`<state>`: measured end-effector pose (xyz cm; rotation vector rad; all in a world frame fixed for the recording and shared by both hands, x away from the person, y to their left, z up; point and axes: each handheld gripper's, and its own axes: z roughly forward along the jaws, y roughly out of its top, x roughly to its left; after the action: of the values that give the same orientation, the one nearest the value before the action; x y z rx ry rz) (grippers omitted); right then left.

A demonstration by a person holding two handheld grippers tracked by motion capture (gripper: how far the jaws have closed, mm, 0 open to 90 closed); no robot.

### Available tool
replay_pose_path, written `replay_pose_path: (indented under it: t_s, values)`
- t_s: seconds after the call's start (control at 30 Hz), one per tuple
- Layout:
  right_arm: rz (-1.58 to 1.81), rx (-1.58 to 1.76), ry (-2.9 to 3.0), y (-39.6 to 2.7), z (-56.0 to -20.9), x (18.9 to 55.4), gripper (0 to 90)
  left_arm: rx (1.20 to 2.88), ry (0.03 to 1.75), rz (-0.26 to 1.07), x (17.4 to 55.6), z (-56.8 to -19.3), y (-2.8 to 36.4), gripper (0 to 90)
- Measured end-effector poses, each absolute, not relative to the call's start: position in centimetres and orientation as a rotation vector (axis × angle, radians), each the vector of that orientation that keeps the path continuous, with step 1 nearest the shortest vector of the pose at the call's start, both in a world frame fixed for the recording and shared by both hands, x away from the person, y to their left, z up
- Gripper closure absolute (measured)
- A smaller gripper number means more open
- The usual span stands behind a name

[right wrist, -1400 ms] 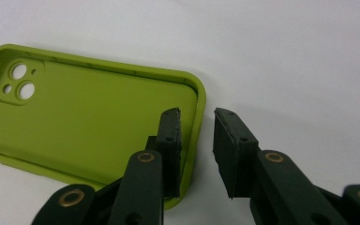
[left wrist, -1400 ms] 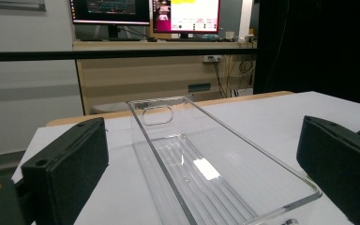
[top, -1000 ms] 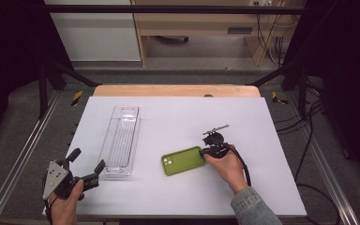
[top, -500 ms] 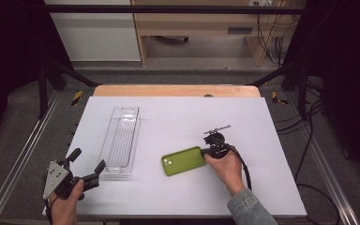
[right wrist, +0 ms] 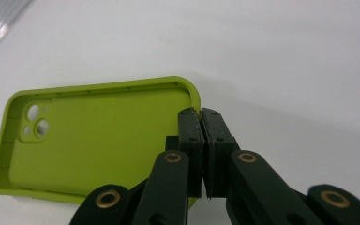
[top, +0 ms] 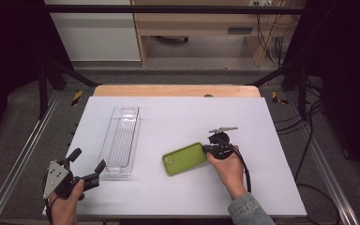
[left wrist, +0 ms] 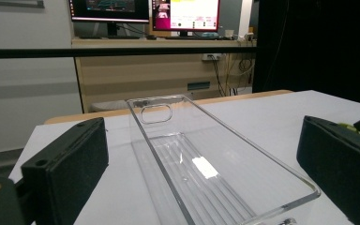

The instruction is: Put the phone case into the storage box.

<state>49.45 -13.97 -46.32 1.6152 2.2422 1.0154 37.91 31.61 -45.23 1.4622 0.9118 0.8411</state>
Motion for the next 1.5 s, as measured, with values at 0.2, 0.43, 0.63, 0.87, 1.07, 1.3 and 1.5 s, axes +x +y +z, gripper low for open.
replay_pose_path:
  t_s: [0.2, 0.43, 0.63, 0.87, 1.07, 1.3, 1.5]
  values:
    - [1.135, 1.58, 2.125, -15.0, -45.6, 48.5, 88.1, 1.47, 0.948, 0.851, 37.7, -44.9, 31.3, 1.8]
    - [1.266, 1.592, 1.973, -16.9, -45.9, 47.6, 88.1, 1.488, 0.983, 0.842, 37.4, -43.8, 30.2, 1.5]
    - [1.322, 1.58, 1.876, -18.4, -45.8, 47.1, 88.1, 1.553, 0.934, 0.843, 37.6, -42.2, 28.0, 1.4]
    - [1.376, 1.565, 1.816, -18.5, -45.7, 46.2, 88.1, 1.653, 0.914, 0.83, 37.8, -40.5, 23.7, 1.2]
    - [1.399, 1.546, 1.778, -17.9, -45.5, 45.3, 88.1, 1.699, 0.857, 0.808, 38.5, -39.6, 20.3, 1.5]
    - [1.405, 1.545, 1.738, -18.2, -45.4, 45.1, 88.1, 1.674, 0.864, 0.796, 39.5, -39.2, 17.8, 1.3]
    - [1.406, 1.538, 1.686, -18.4, -45.3, 44.9, 88.1, 1.672, 0.864, 0.784, 40.3, -39.4, 16.0, 1.5]
